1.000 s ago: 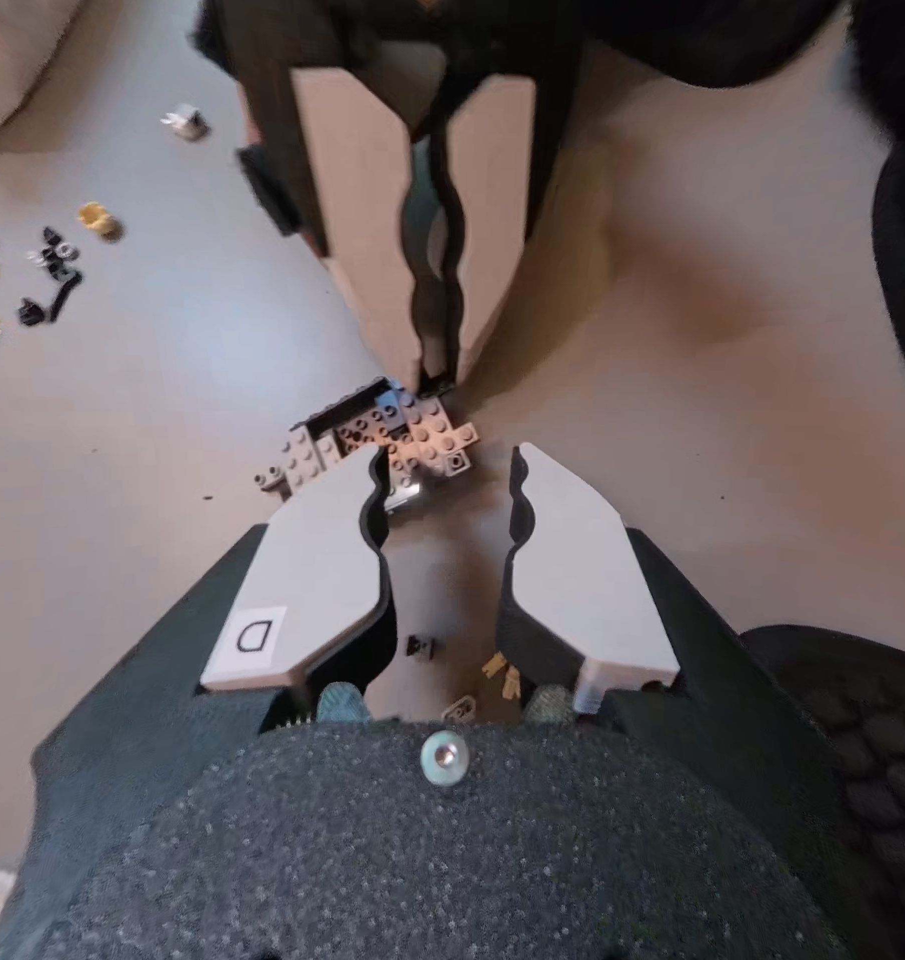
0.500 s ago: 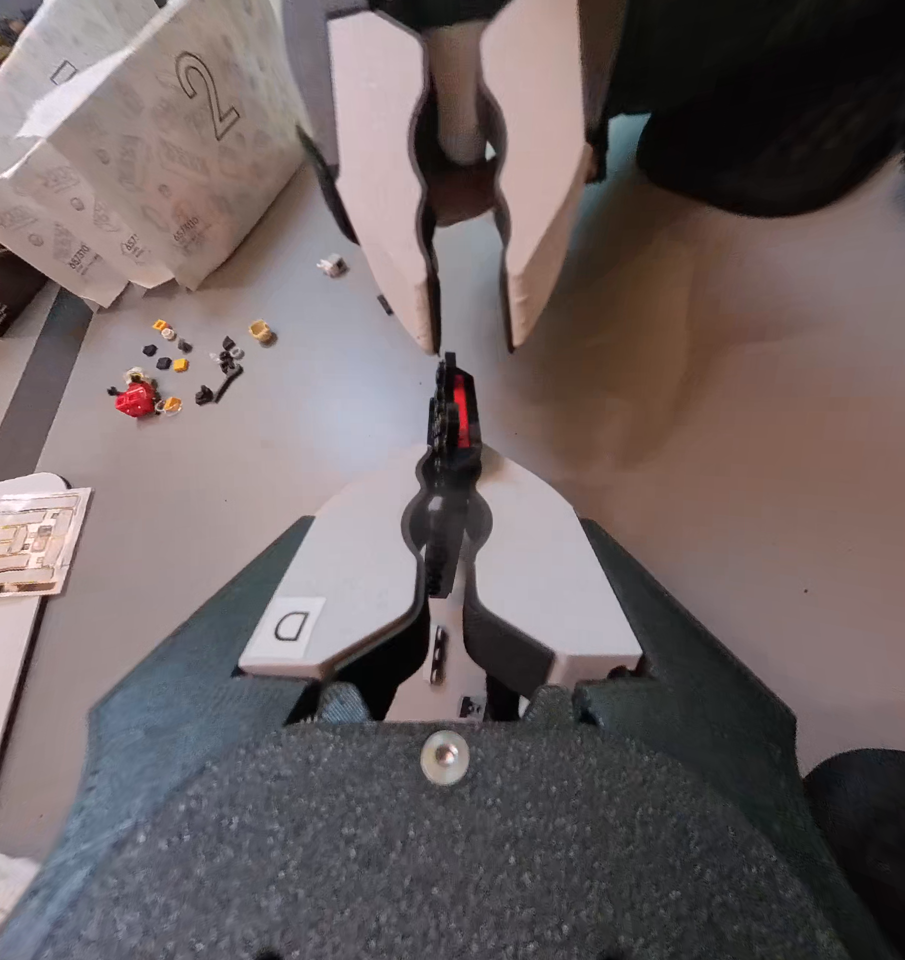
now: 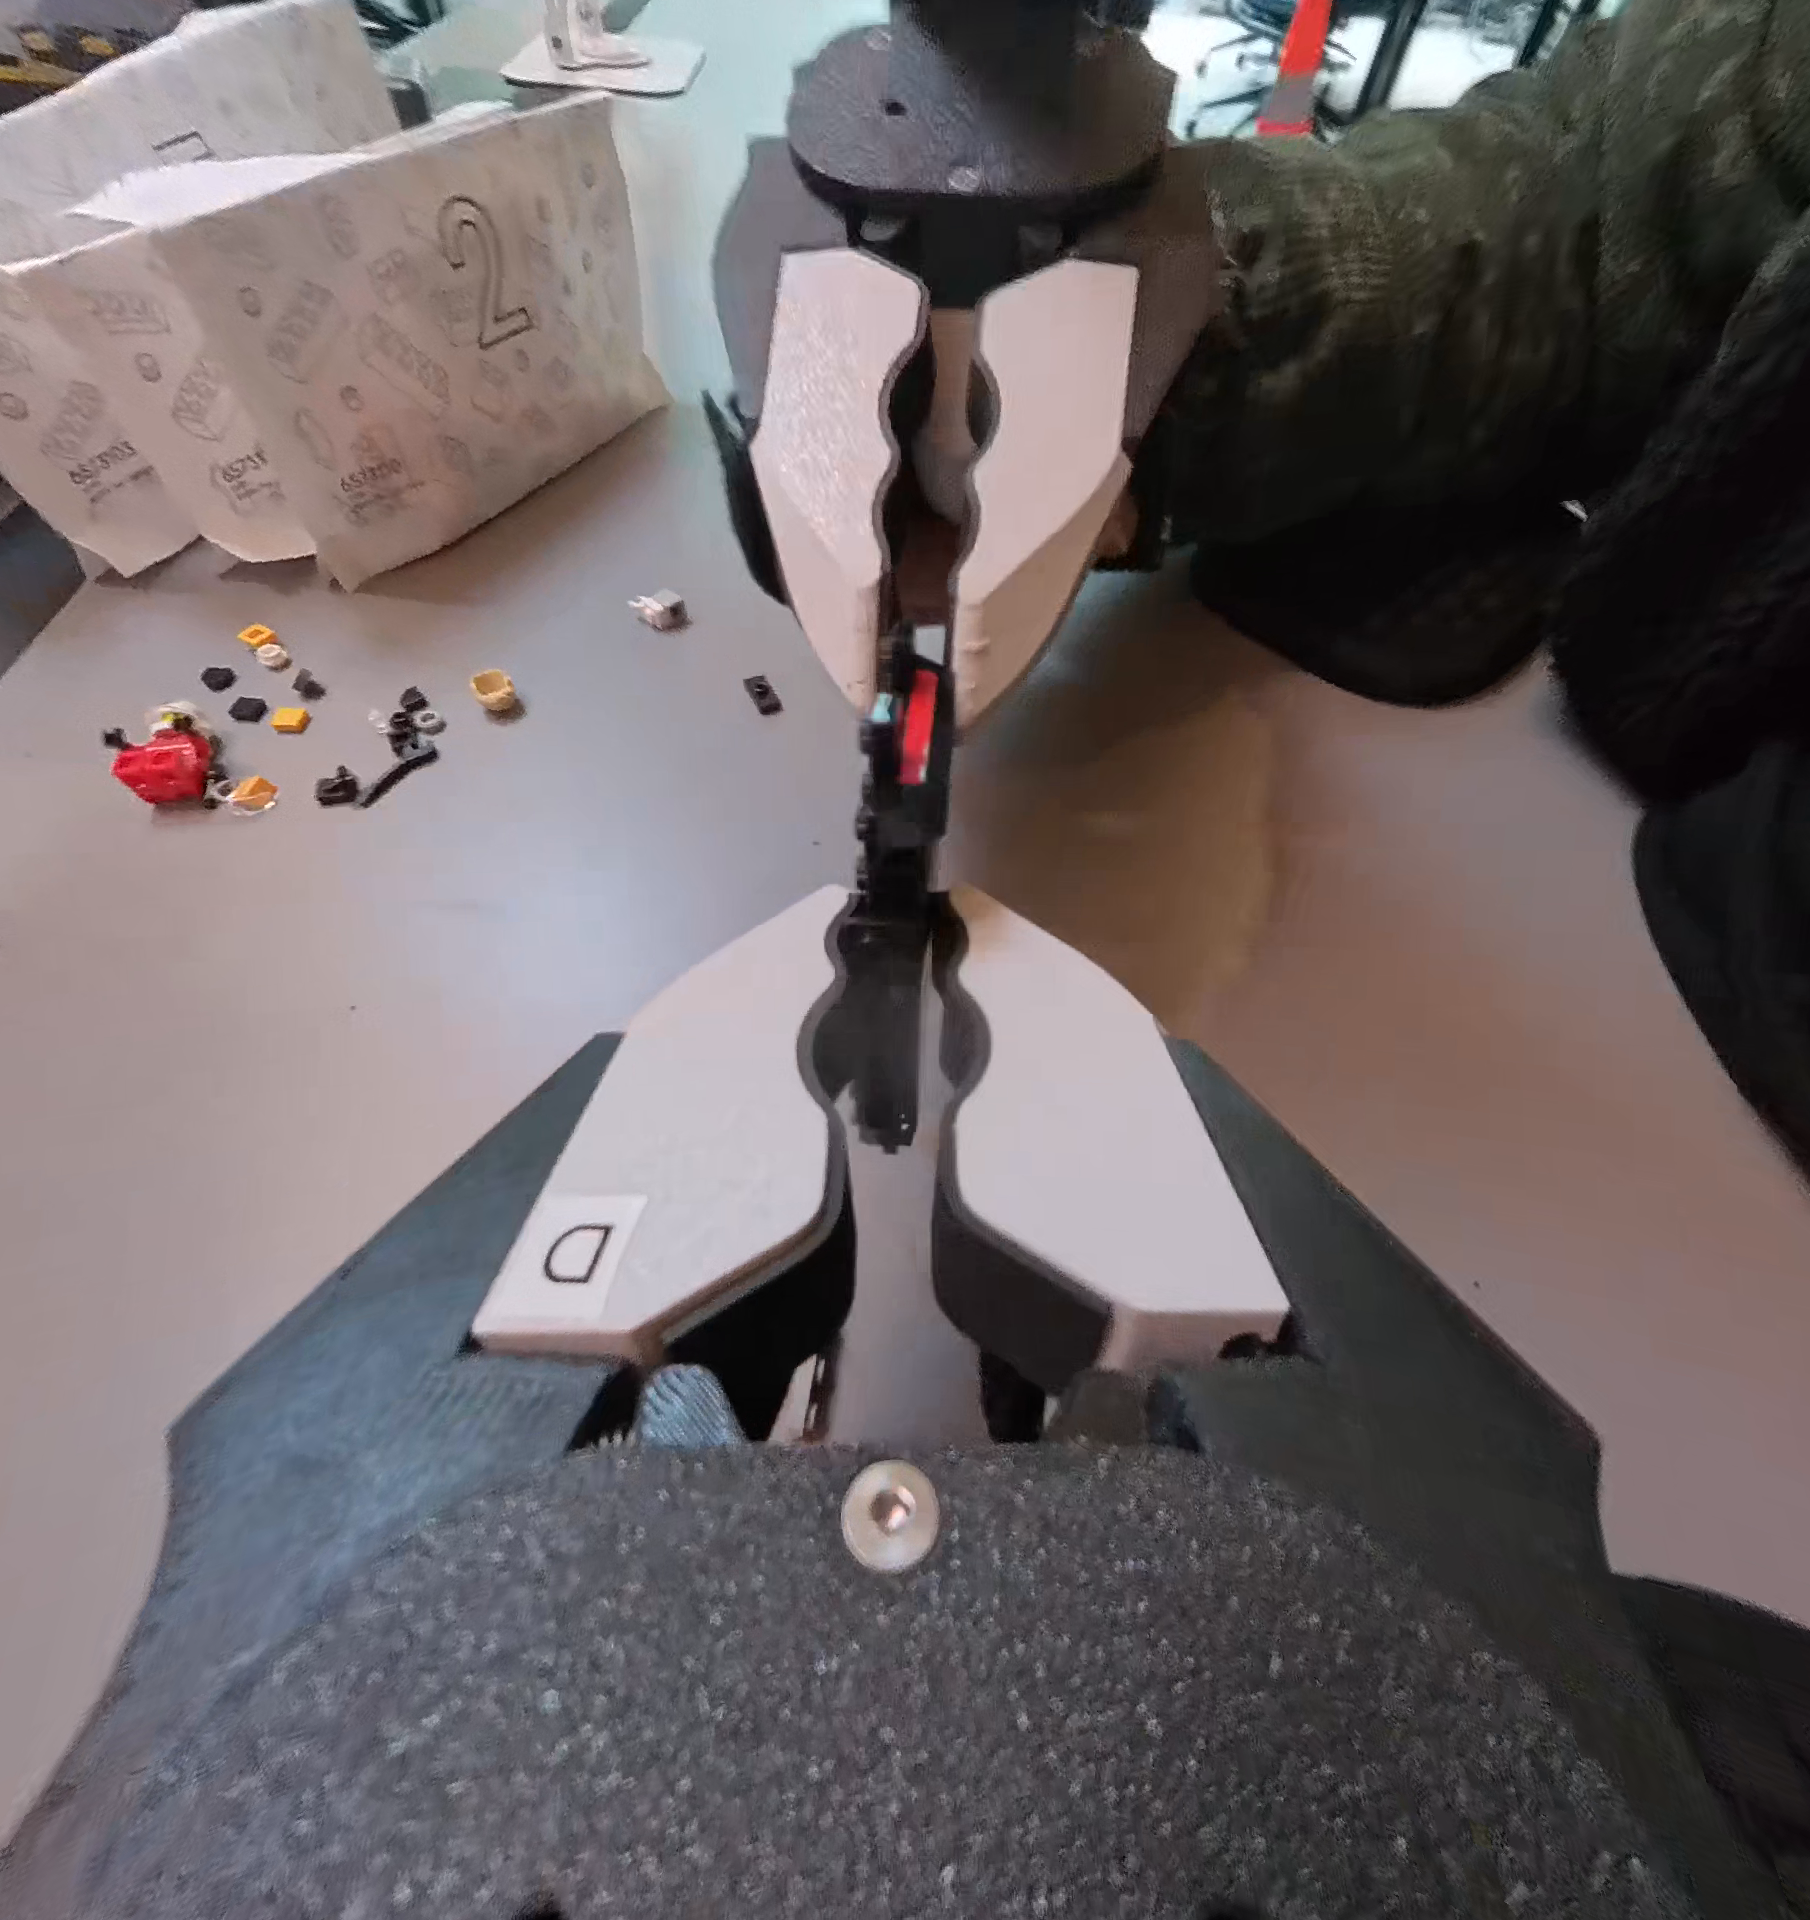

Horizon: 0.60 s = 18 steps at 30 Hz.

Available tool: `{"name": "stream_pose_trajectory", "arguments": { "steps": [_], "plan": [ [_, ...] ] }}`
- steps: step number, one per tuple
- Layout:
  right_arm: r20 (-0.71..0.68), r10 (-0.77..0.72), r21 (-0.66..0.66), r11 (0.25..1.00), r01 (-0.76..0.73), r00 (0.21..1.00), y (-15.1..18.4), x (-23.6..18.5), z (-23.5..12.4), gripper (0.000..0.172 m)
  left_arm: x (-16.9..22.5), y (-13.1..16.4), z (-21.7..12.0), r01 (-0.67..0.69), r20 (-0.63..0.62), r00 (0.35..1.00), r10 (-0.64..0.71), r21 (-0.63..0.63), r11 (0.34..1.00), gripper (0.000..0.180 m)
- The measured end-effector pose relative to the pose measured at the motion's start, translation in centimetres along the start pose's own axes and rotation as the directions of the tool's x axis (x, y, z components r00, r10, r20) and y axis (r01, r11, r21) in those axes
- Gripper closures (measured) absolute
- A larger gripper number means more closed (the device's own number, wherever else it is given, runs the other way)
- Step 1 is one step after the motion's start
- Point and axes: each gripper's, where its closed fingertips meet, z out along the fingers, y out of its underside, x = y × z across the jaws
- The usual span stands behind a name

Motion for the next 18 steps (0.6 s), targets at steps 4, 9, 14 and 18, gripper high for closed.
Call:
{"name": "stream_pose_trajectory", "arguments": {
  "steps": [4, 9, 14, 18],
  "plan": [
    [-0.106, -0.053, -0.035, 0.998, 0.049, 0.993, 0.4, 1.2, 0.1, 0.163, -0.6, 0.8, 0.5, 0.173, -0.001, 0.985, -0.174, -0.075, 0.982, 0.171],
    [-0.271, -0.320, -0.225, 0.938, 0.264, 0.908, 1.4, 1.8, 0.2, 0.163, -1.1, 1.9, 0.8, 0.324, 0.037, 0.946, -0.322, -0.143, 0.935, 0.170],
    [-0.290, -0.453, -0.261, 0.885, 0.386, 0.843, 0.4, -0.8, 1.3, 0.168, -2.2, 2.2, 0.3, 0.300, 0.142, 0.950, -0.279, -0.158, 0.941, 0.174],
    [-0.243, -0.344, -0.145, 0.937, 0.317, 0.907, -0.3, -1.5, 0.2, 0.168, -3.3, 2.4, 0.4, 0.158, 0.280, 0.956, -0.093, -0.217, 0.963, 0.174]
  ]
}}
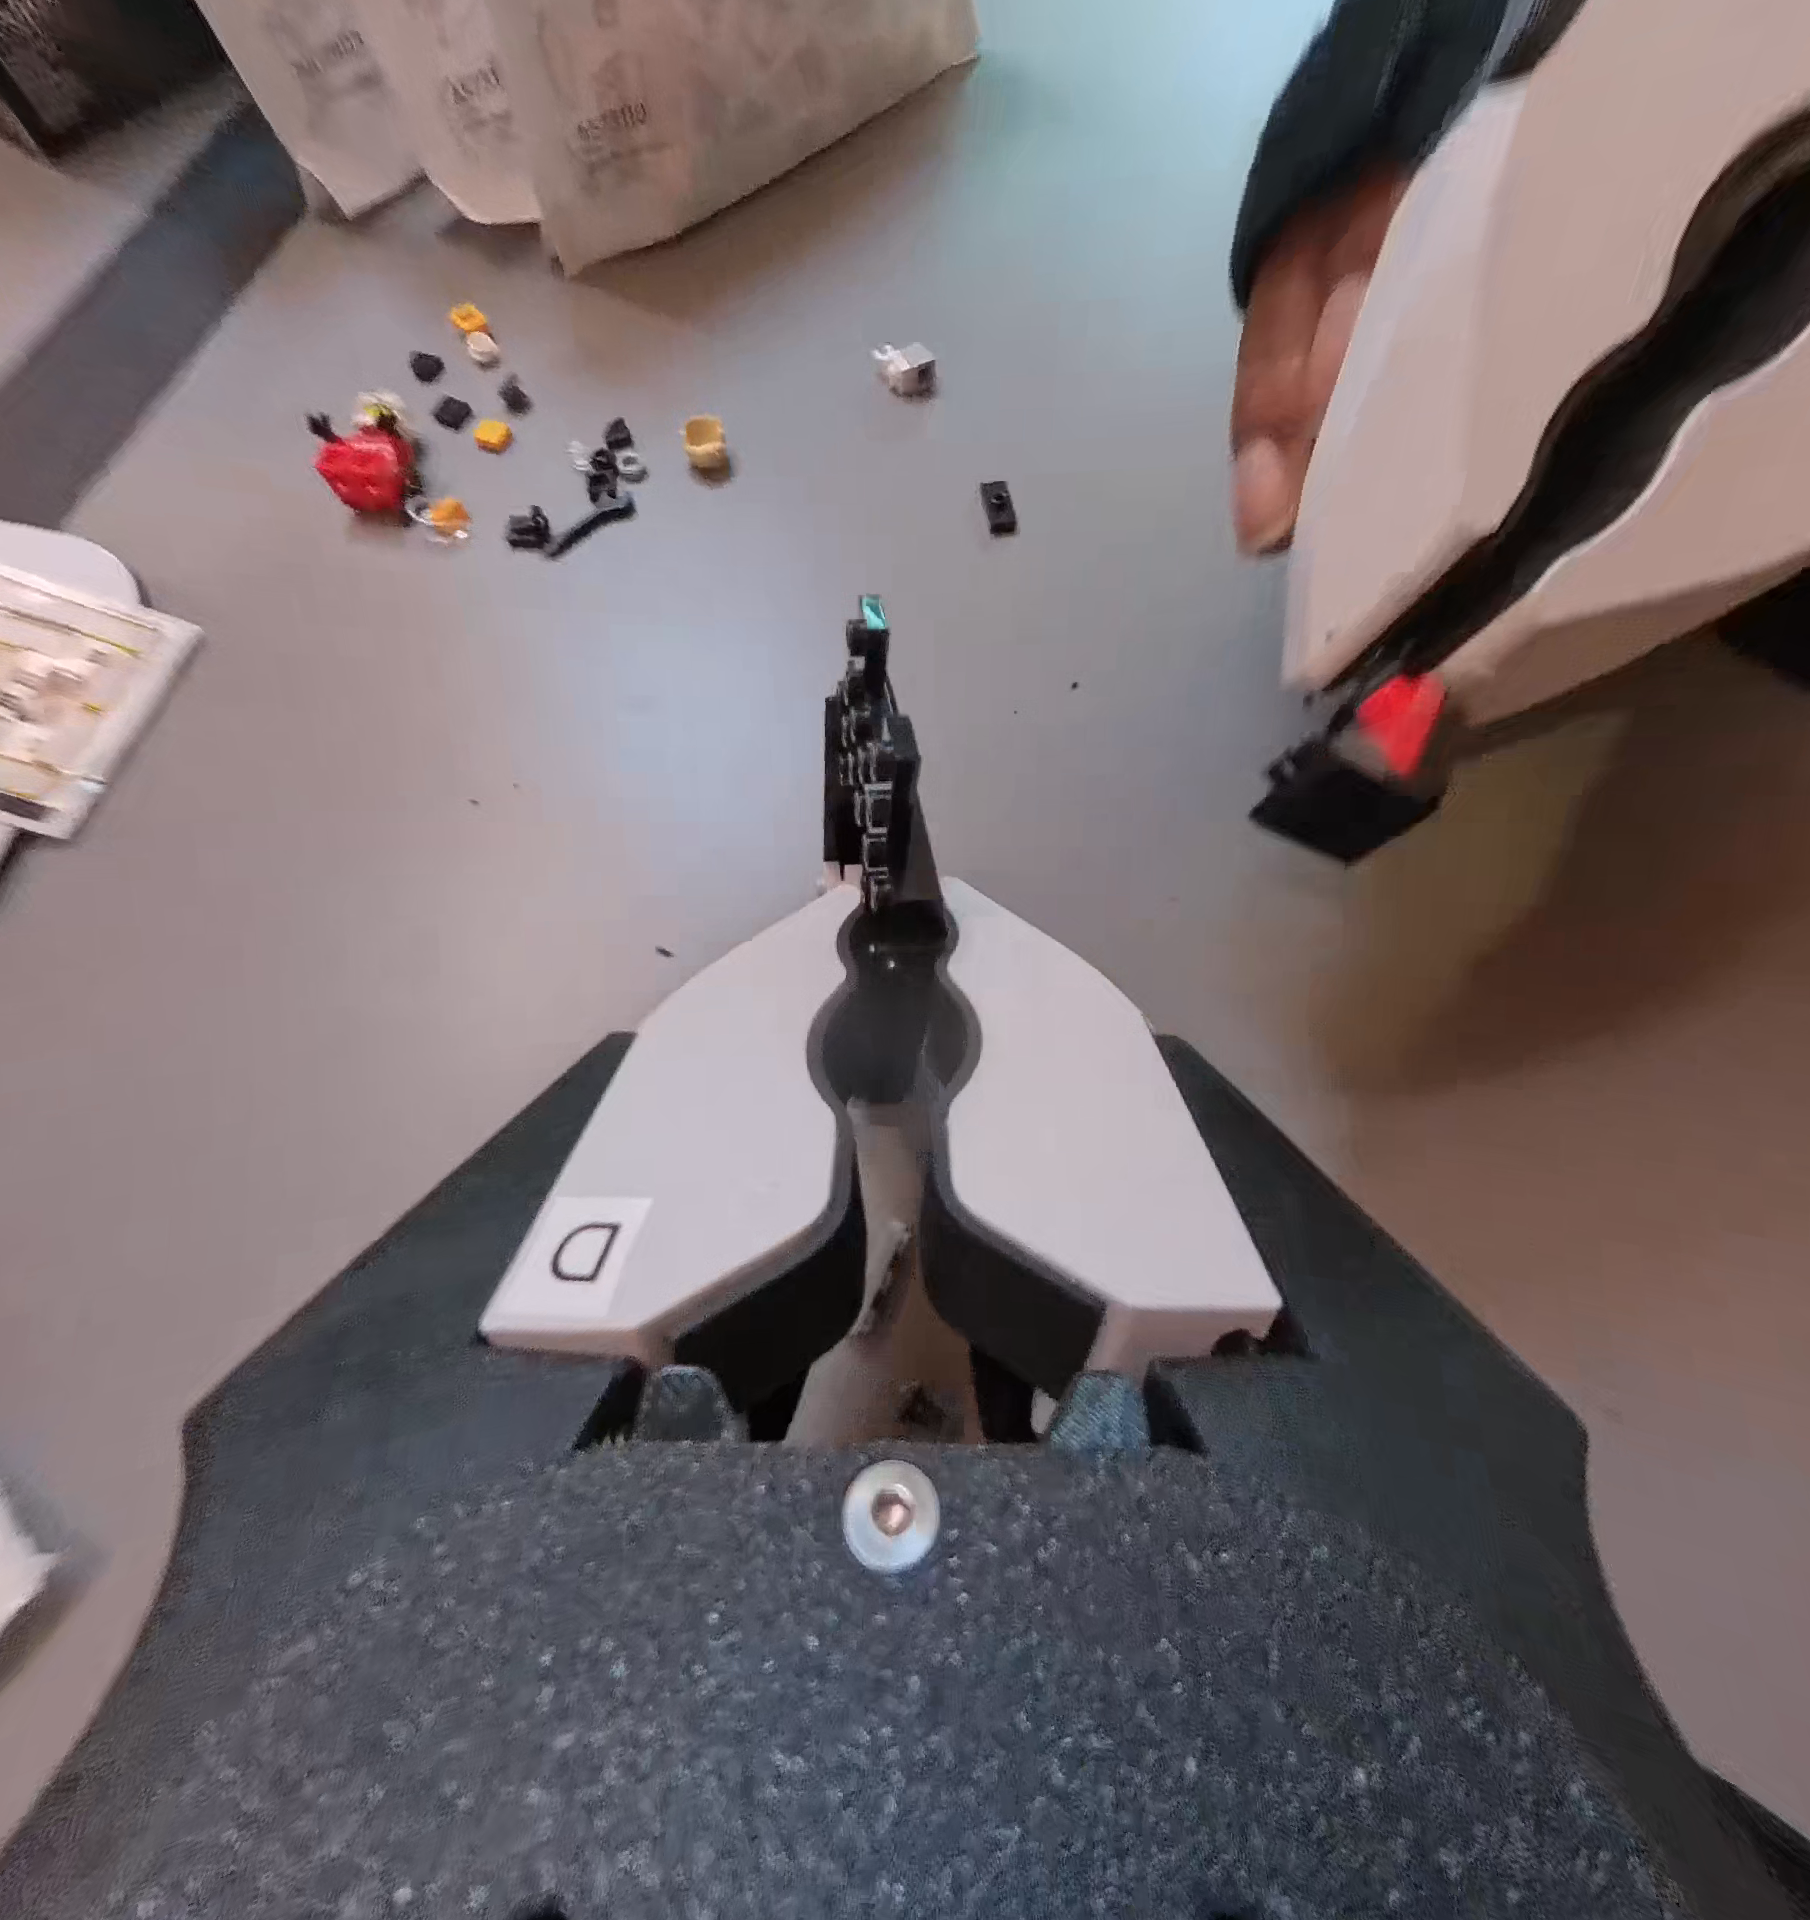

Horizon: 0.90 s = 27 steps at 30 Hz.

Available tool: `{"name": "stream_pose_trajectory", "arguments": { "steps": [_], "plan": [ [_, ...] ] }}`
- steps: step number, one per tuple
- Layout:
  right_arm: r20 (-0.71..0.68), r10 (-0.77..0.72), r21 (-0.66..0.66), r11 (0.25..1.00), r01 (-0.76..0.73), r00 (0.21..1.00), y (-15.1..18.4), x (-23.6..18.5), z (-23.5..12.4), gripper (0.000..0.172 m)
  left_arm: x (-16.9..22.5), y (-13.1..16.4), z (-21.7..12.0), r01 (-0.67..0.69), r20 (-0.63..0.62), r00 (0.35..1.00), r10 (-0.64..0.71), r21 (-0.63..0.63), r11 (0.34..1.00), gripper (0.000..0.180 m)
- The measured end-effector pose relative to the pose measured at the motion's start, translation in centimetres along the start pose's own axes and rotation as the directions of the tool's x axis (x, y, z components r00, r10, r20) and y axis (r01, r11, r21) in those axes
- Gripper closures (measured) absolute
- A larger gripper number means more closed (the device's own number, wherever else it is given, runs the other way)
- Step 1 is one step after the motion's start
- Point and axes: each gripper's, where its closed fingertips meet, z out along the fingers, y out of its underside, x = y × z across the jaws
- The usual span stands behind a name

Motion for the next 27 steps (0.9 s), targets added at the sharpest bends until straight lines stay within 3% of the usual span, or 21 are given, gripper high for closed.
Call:
{"name": "stream_pose_trajectory", "arguments": {
  "steps": [4, 8, 10, 13, 15, 18, 23, 27],
  "plan": [
    [-0.007, -0.070, 0.025, 0.997, 0.070, 0.998, -0.4, -0.1, -1.8, 0.167, 1.7, -0.4, 1.1, -0.183, 0.040, 0.982, 0.183, -0.019, 0.983, 0.174],
    [-0.034, -0.048, 0.050, 0.998, 0.050, 0.998, -0.9, 1.1, -3.8, 0.167, 5.4, -0.7, 2.6, -0.267, -0.098, 0.959, 0.267, 0.015, 0.964, 0.152],
    [-0.079, -0.074, 0.035, 0.996, 0.077, 0.994, -0.7, 1.7, -4.3, 0.167, 6.9, -2.1, 1.6, -0.197, -0.212, 0.952, 0.222, 0.132, 0.972, 0.141],
    [-0.131, -0.145, -0.007, 0.989, 0.145, 0.981, -0.5, 1.9, -4.2, 0.167, 7.1, -5.5, -1.7, 0.058, -0.370, 0.926, 0.072, 0.328, 0.943, 0.147],
    [-0.169, -0.221, -0.039, 0.975, 0.217, 0.961, -0.4, 1.9, -3.8, 0.167, 6.2, -6.8, -3.1, 0.190, -0.420, 0.907, -0.015, 0.377, 0.906, 0.152],
    [-0.241, -0.373, -0.128, 0.927, 0.352, 0.896, -0.1, 2.3, -3.7, 0.167, 5.8, -7.5, -4.3, 0.254, -0.461, 0.887, -0.042, 0.409, 0.876, 0.154],
    [-0.277, -0.617, -0.278, 0.785, 0.553, 0.737, 0.5, 2.5, -3.5, 0.167, 5.5, -7.6, -4.4, 0.324, -0.489, 0.865, -0.109, 0.379, 0.867, 0.161],
    [-0.270, -0.693, -0.324, 0.719, 0.615, 0.668, 1.0, 2.4, -3.2, 0.168, 5.2, -7.1, -4.1, 0.304, -0.462, 0.879, -0.119, 0.349, 0.886, 0.172]
  ]
}}
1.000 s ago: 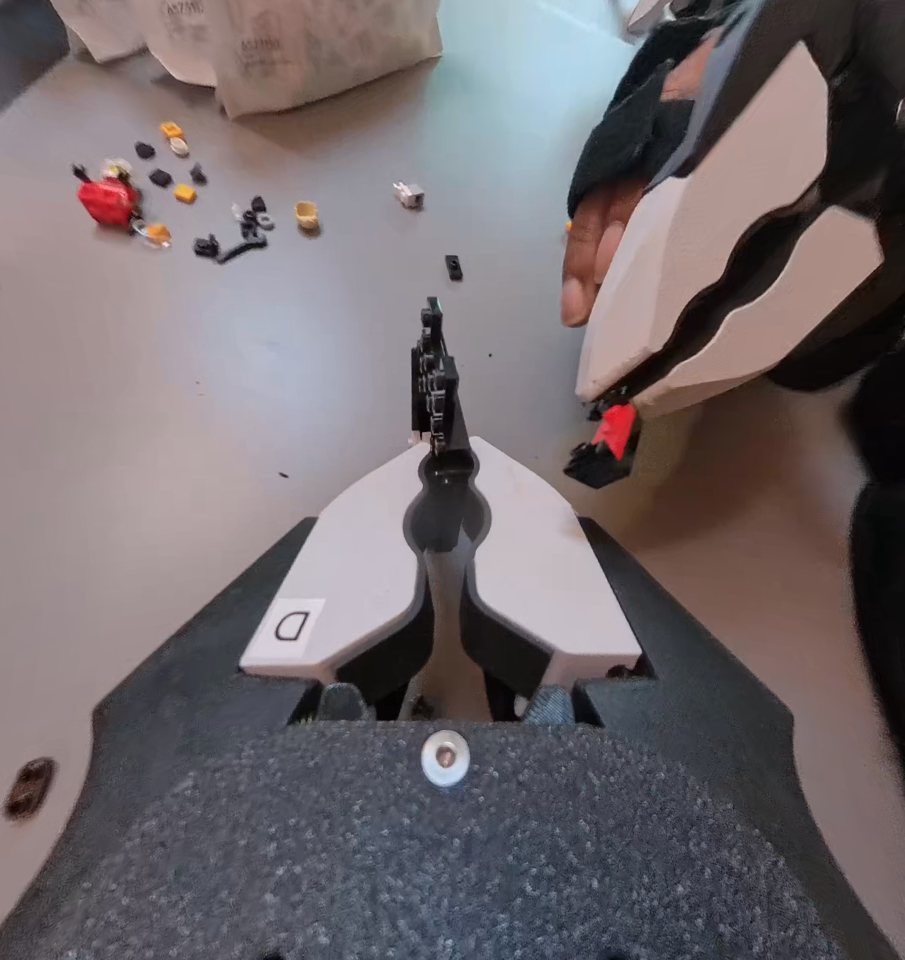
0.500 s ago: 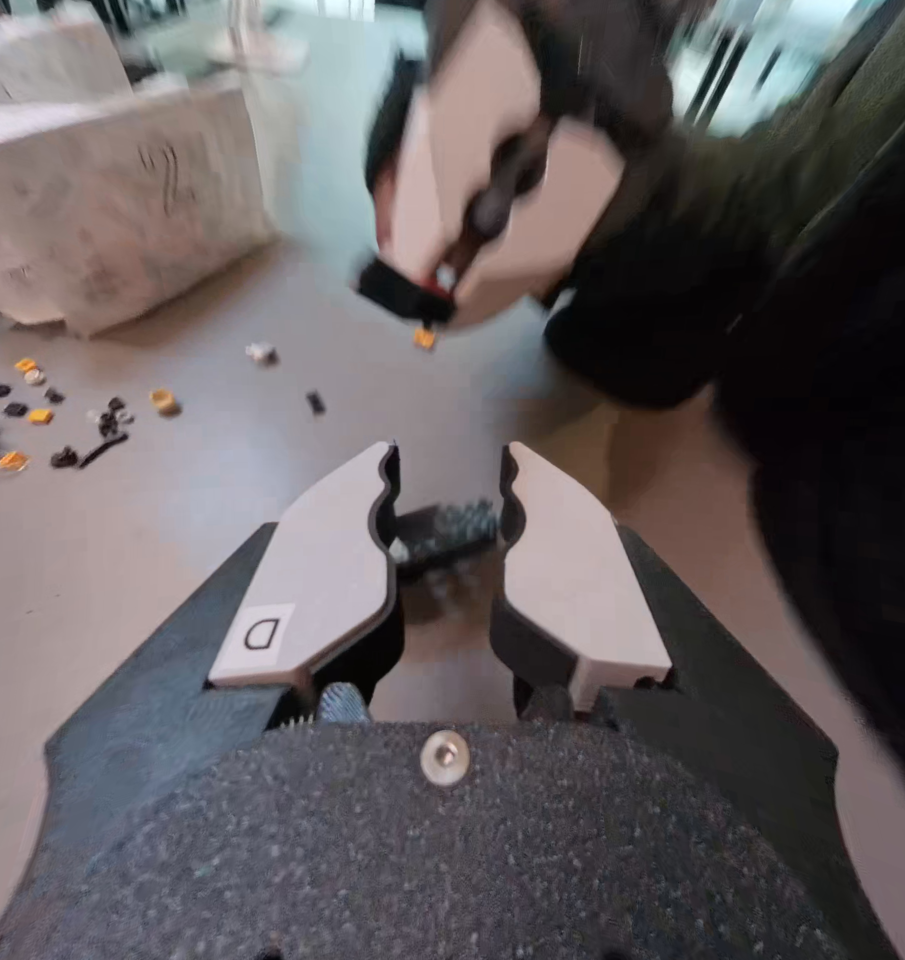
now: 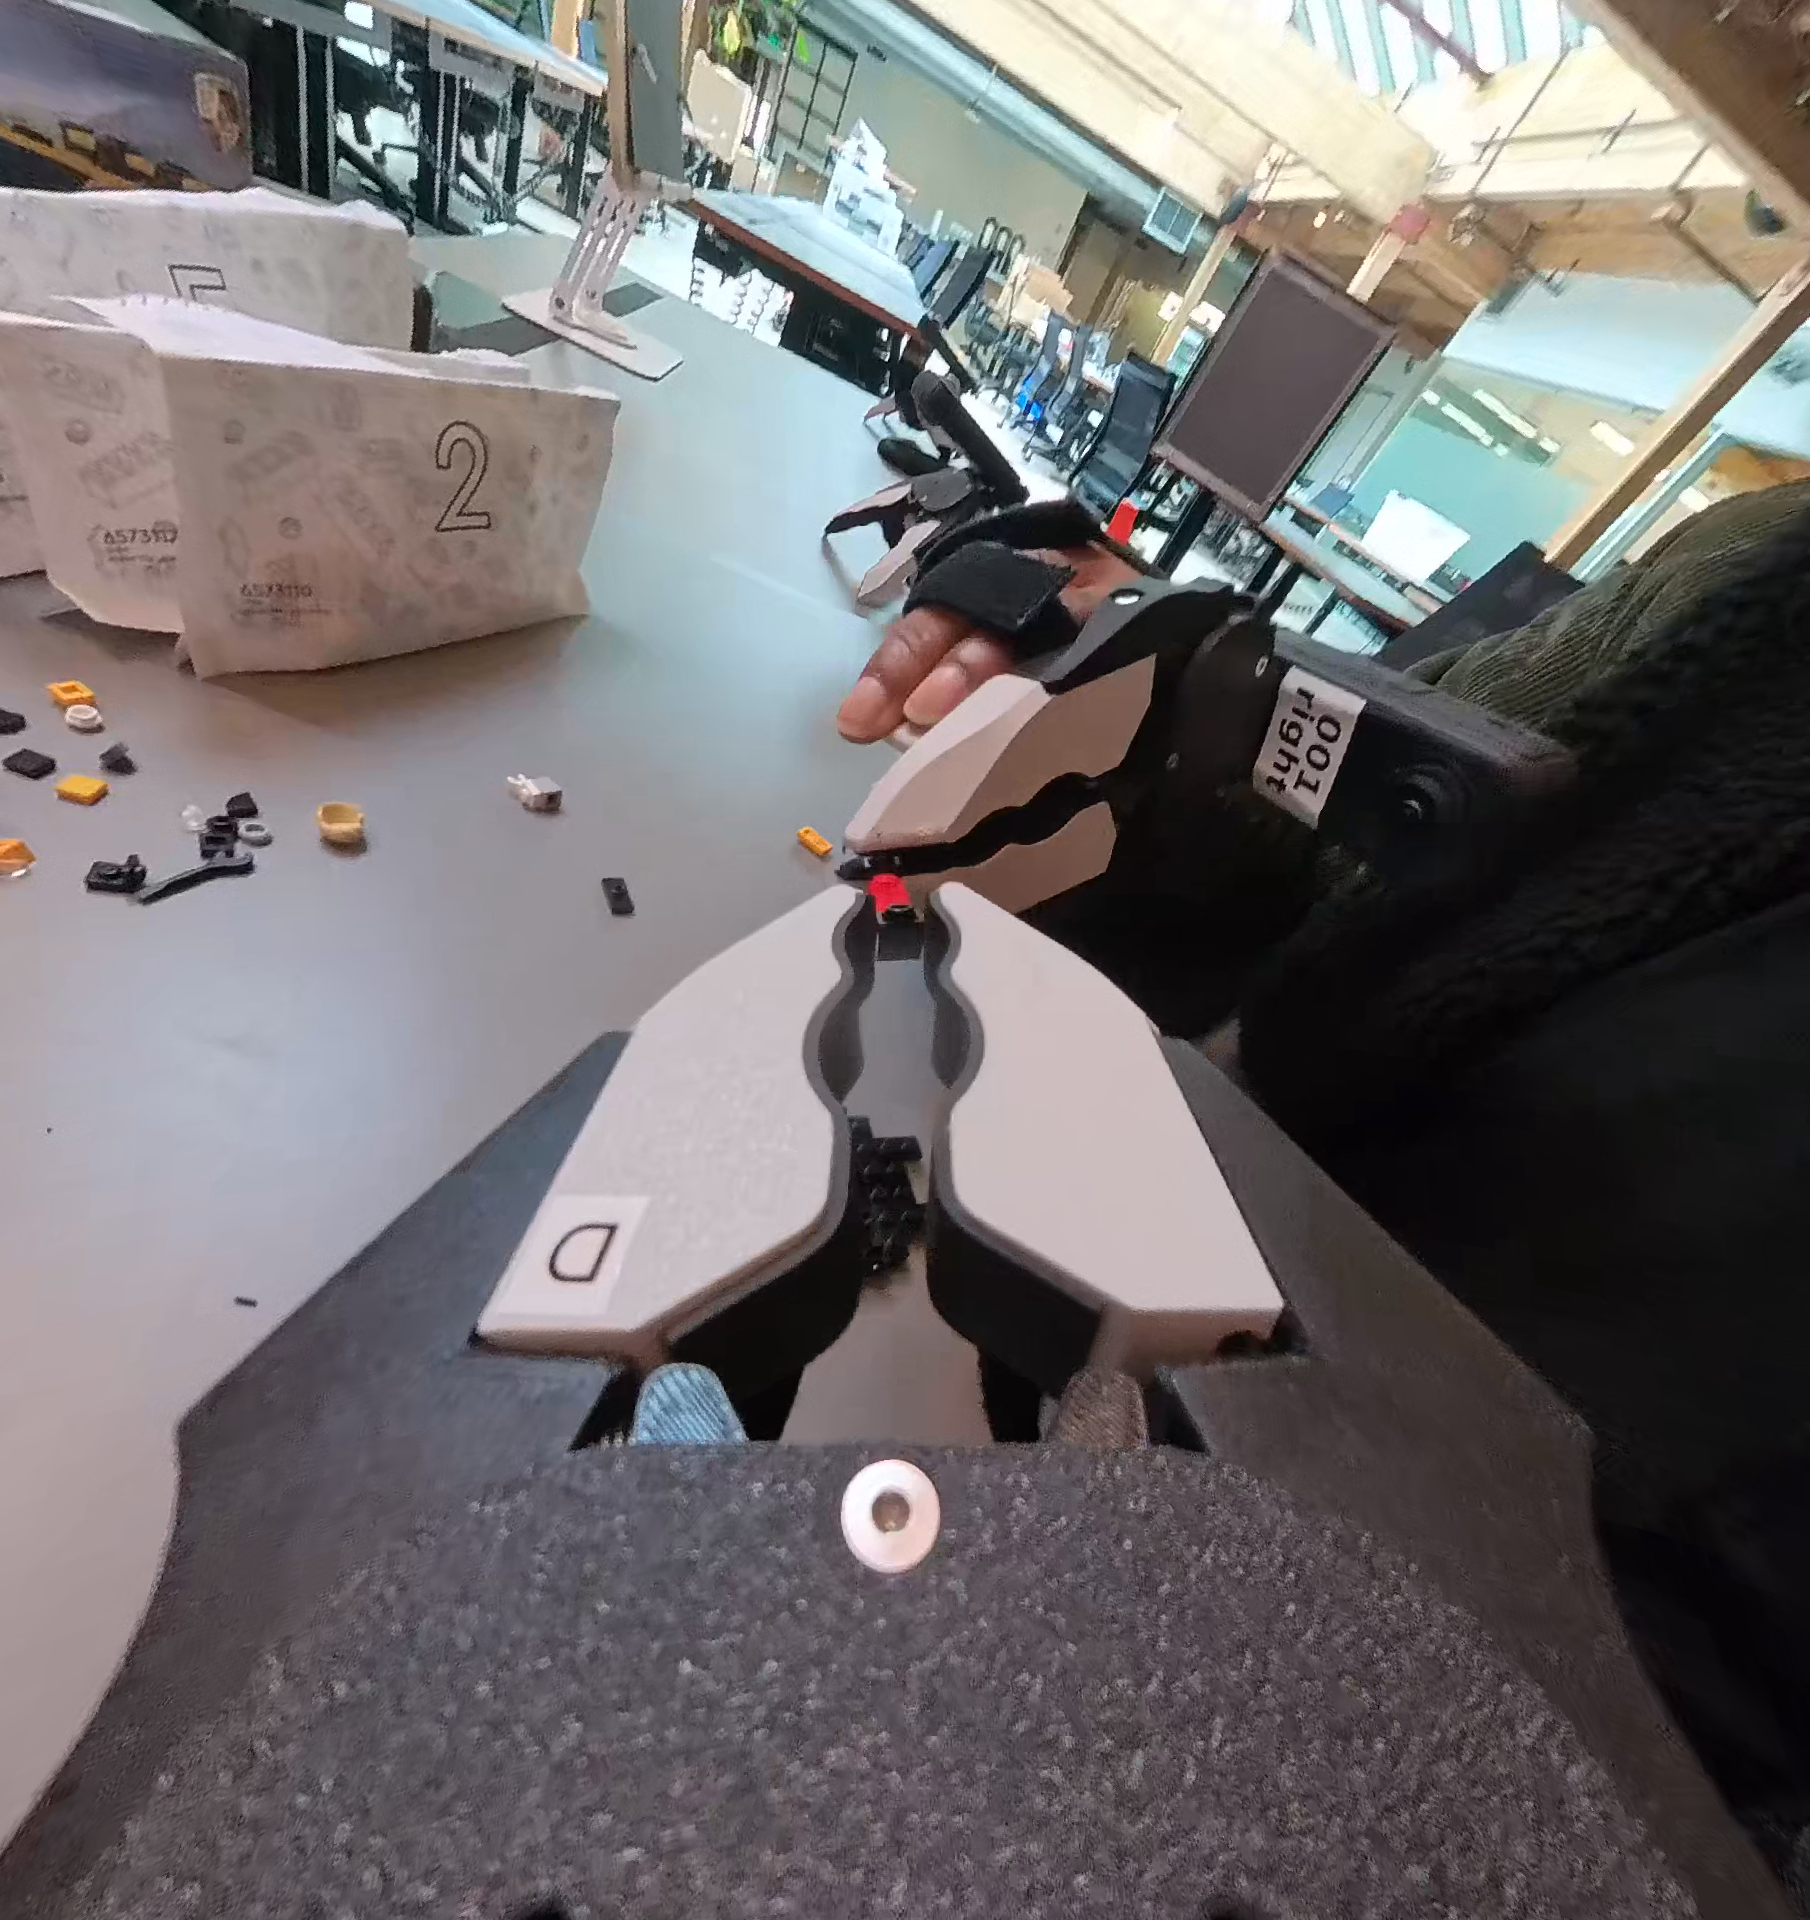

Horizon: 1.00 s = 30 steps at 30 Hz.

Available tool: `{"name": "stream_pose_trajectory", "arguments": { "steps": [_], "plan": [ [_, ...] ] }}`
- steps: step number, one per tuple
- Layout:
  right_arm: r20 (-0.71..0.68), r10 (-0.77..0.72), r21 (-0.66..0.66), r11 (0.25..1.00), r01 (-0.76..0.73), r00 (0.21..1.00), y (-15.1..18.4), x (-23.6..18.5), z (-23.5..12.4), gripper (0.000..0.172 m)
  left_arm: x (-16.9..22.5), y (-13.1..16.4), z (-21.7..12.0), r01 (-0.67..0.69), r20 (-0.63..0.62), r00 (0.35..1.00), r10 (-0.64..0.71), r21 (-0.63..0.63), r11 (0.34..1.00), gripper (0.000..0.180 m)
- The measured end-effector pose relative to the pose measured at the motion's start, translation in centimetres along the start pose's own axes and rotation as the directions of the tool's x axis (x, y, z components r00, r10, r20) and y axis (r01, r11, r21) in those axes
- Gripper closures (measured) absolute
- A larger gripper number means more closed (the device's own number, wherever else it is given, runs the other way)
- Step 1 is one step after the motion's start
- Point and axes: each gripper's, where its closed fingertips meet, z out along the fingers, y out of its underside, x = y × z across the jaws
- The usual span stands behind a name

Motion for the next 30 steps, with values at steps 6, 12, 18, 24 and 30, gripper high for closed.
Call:
{"name": "stream_pose_trajectory", "arguments": {
  "steps": [6, 12, 18, 24, 30],
  "plan": [
    [0.267, 0.362, 0.069, 0.917, -0.392, 0.893, -0.6, -1.6, -0.4, 0.156, -0.2, 1.4, 0.1, -0.253, 0.085, 0.960, 0.267, -0.141, 0.957, 0.173],
    [0.501, 0.533, -0.011, 0.792, -0.611, 0.682, -2.0, -2.5, -1.0, 0.147, 0.5, 3.6, 1.2, -0.497, 0.062, 0.839, 0.540, -0.312, 0.809, 0.173],
    [0.519, 0.473, -0.038, 0.845, -0.533, 0.712, -2.4, -4.6, -0.4, 0.164, 1.1, 4.5, 1.7, -0.562, 0.033, 0.786, 0.617, -0.379, 0.735, 0.173],
    [0.517, 0.521, 0.072, 0.764, -0.641, 0.679, -2.8, -2.9, -1.2, 0.164, 1.1, 4.1, 0.9, -0.520, 0.012, 0.833, 0.553, -0.324, 0.790, 0.172],
    [0.556, 0.555, 0.125, 0.680, -0.723, 0.618, -3.1, -2.4, -1.8, 0.165, 1.5, 4.3, 0.8, -0.506, -0.024, 0.850, 0.527, -0.317, 0.802, 0.172]
  ]
}}
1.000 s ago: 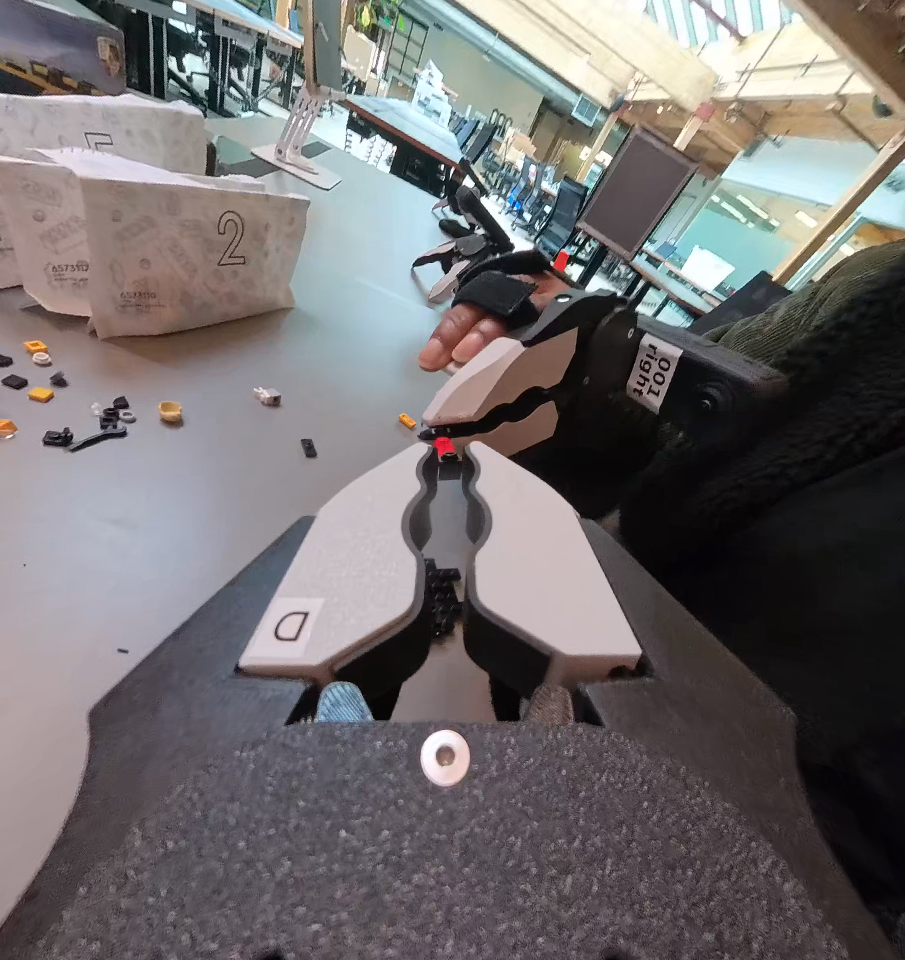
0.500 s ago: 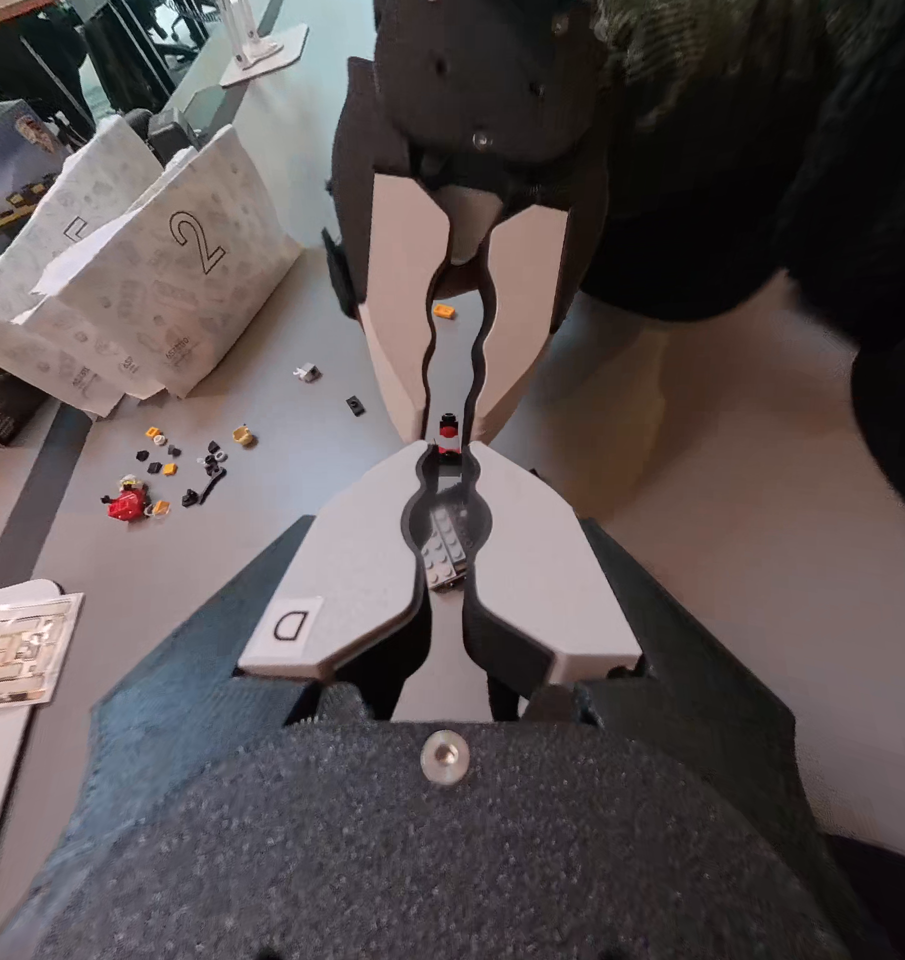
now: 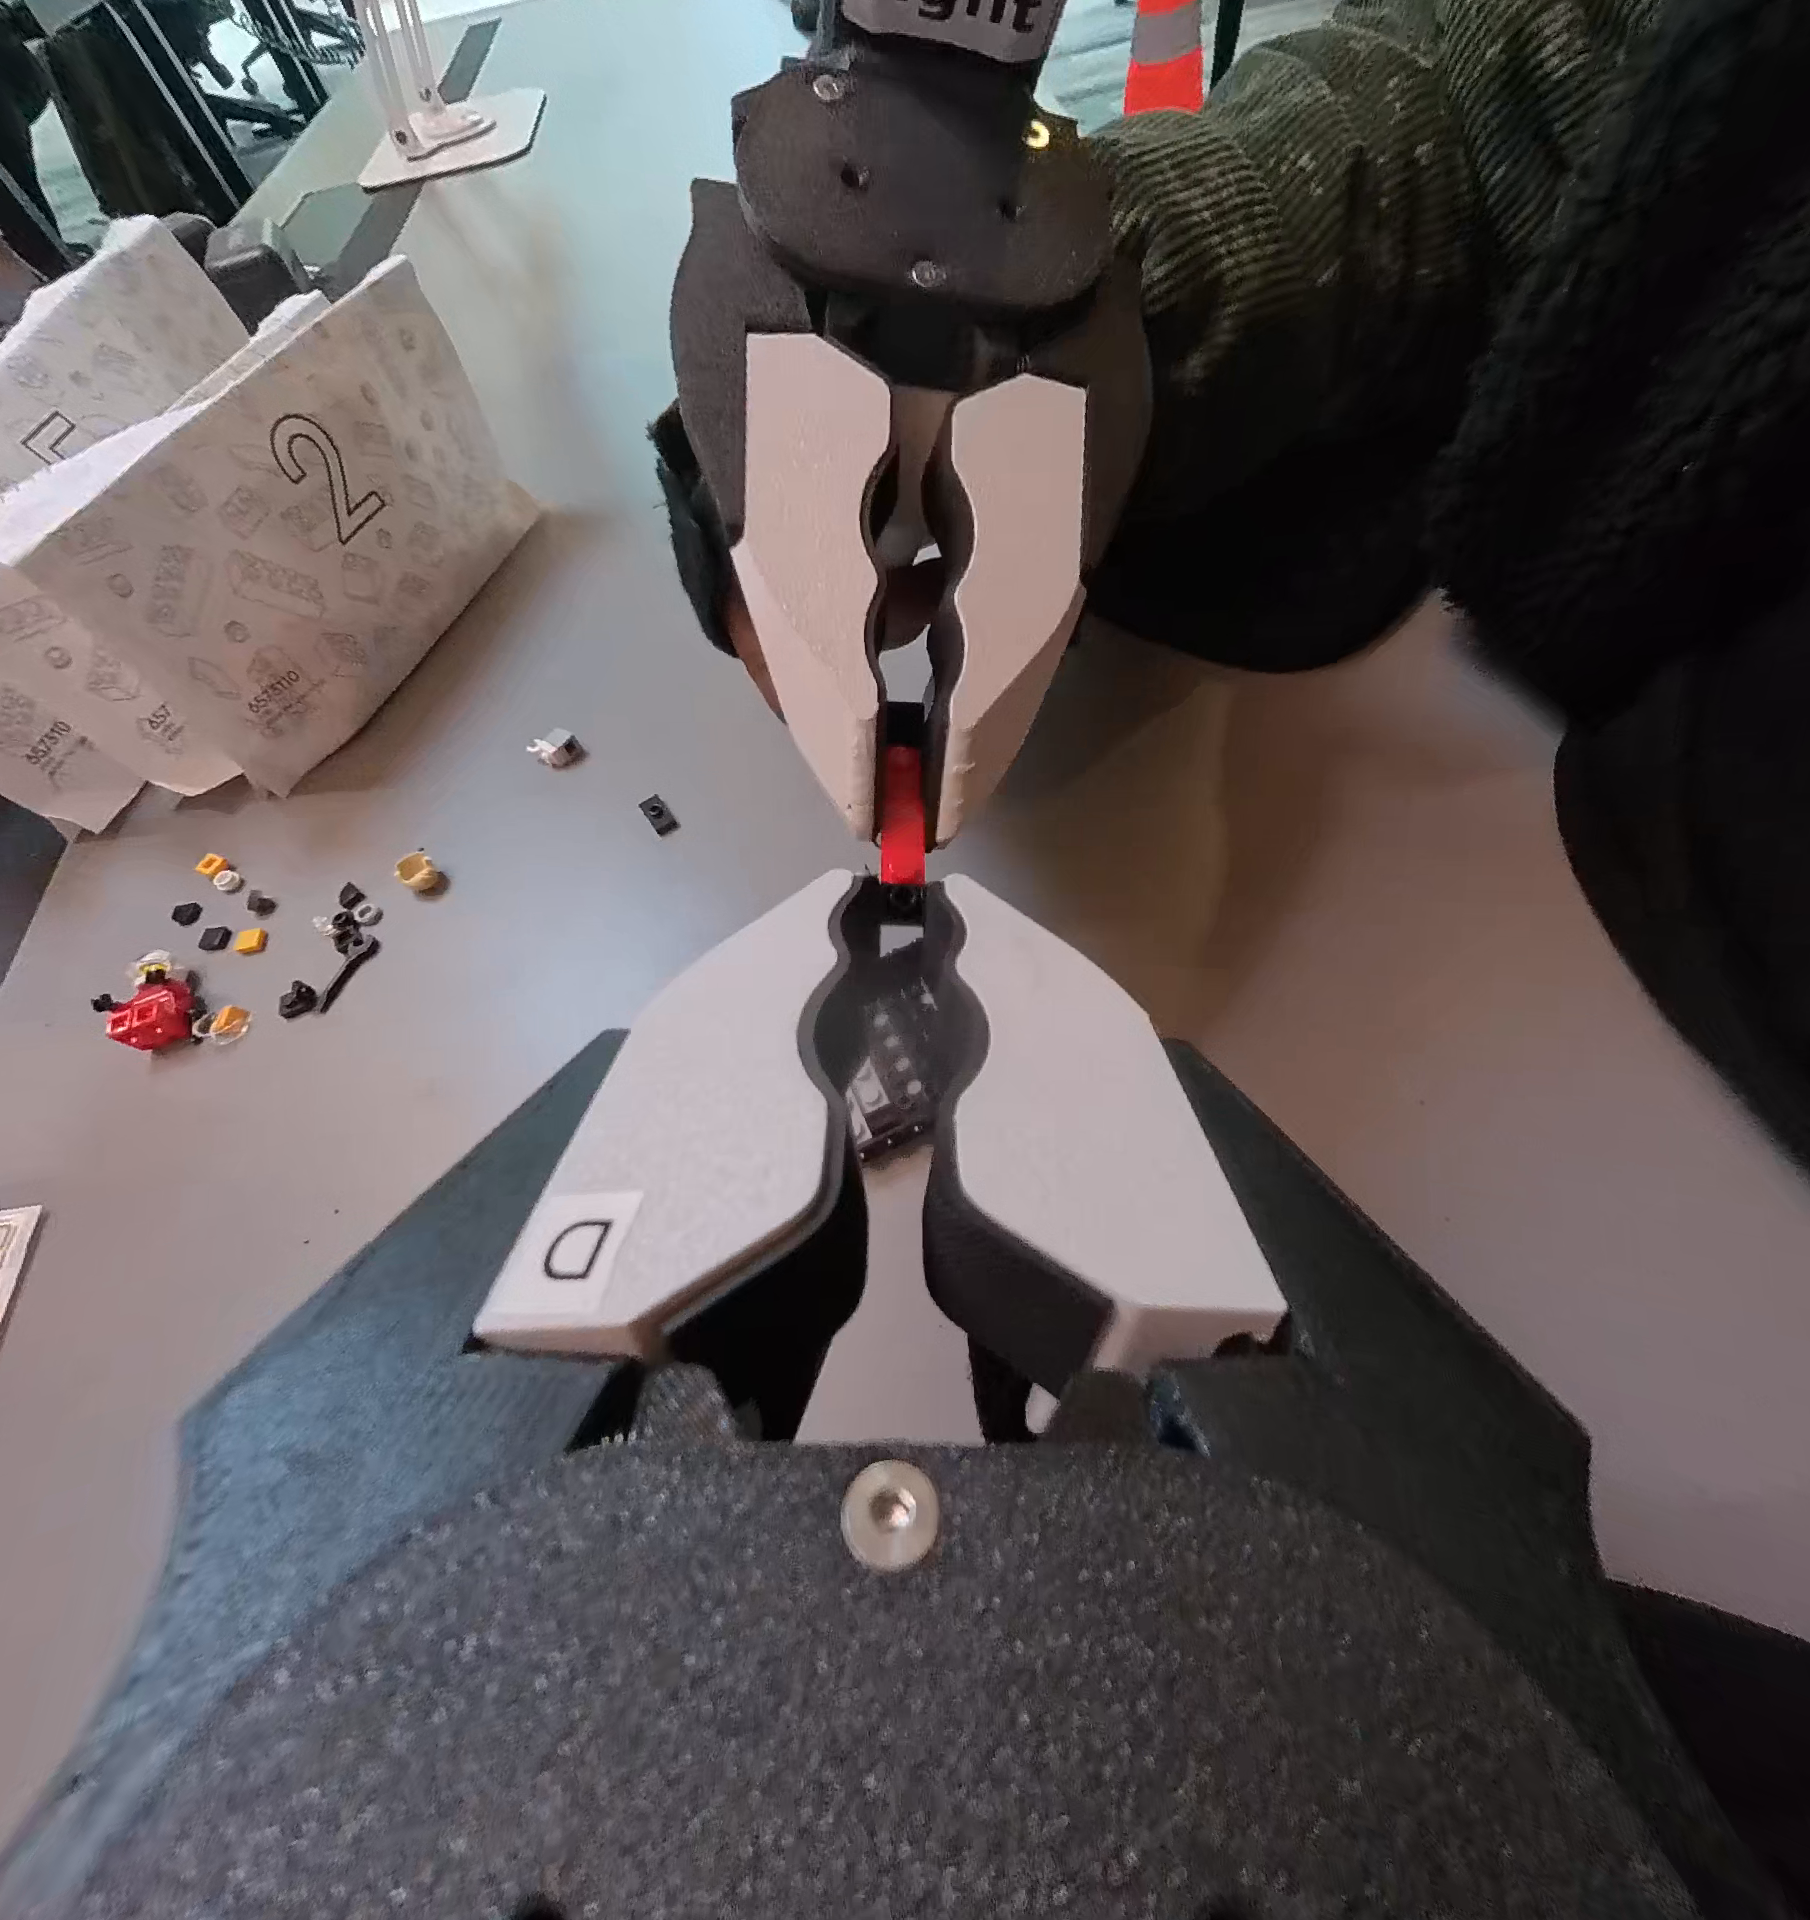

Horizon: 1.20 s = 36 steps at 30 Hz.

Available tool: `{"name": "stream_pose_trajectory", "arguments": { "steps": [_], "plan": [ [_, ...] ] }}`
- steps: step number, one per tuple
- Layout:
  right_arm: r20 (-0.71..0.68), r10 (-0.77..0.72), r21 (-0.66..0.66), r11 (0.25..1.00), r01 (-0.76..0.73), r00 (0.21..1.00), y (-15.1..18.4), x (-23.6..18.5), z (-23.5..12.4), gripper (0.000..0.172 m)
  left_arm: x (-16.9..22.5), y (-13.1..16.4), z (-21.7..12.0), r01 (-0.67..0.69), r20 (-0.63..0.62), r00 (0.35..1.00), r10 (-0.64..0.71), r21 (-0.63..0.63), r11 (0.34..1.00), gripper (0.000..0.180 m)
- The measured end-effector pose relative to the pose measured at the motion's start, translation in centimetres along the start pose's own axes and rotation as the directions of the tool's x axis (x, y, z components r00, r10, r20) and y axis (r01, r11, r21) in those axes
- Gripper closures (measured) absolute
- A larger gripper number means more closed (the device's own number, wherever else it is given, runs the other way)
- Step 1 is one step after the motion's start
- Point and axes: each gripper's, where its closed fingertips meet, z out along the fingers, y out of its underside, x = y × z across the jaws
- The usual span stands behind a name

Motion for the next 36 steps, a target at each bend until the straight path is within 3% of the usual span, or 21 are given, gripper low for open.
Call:
{"name": "stream_pose_trajectory", "arguments": {
  "steps": [5, 7, 8, 9, 12, 15, 16, 23, 36],
  "plan": [
    [0.021, -0.008, -0.032, 0.999, 0.009, 1.000, 0.6, -0.2, -0.1, 0.165, 0.2, 0.9, 0.7, -0.002, 0.007, 1.000, 0.003, -0.085, 0.996, 0.172],
    [0.087, 0.030, 0.160, 0.986, -0.044, 0.996, -2.9, -1.2, -0.5, 0.172, -0.2, 4.5, 1.9, -0.013, 0.032, 0.999, 0.023, -0.280, 0.960, 0.172],
    [0.095, 0.004, 0.153, 0.988, -0.019, 0.995, -3.7, -1.3, -0.4, 0.172, 0.7, 6.2, 3.0, -0.021, -0.018, 1.000, 0.016, -0.332, 0.943, 0.172],
    [0.054, -0.069, 0.092, 0.994, 0.064, 0.996, -3.2, -1.1, -0.1, 0.172, 1.5, 5.9, 3.5, -0.033, -0.049, 0.999, 0.019, -0.295, 0.955, 0.172],
    [0.036, 0.011, 0.053, 0.999, -0.013, 0.999, -1.5, -0.5, -0.6, 0.172, -0.6, 2.7, 1.5, -0.013, 0.032, 0.999, 0.019, -0.191, 0.981, 0.172],
    [0.034, 0.030, -0.021, 0.999, -0.029, 0.999, -0.7, 0.1, -0.7, 0.172, -1.5, 3.5, 0.8, -0.010, 0.078, 0.997, 0.028, -0.216, 0.976, 0.172],
    [0.022, 0.014, -0.084, 0.996, -0.013, 1.000, 0.2, 0.3, -0.3, 0.158, -1.5, 3.7, 0.9, -0.011, 0.085, 0.996, 0.031, -0.232, 0.973, 0.172],
    [-0.016, -0.111, -0.368, 0.925, 0.097, 0.994, 4.3, -0.4, 1.8, 0.159, -0.8, 3.8, 1.6, -0.069, 0.073, 0.992, 0.099, -0.333, 0.940, 0.172],
    [-0.001, -0.159, -0.357, 0.922, 0.148, 0.987, 4.3, -1.0, 2.7, 0.164, 0.1, 2.9, 1.5, -0.094, 0.045, 0.993, 0.113, -0.308, 0.947, 0.172]
  ]
}}
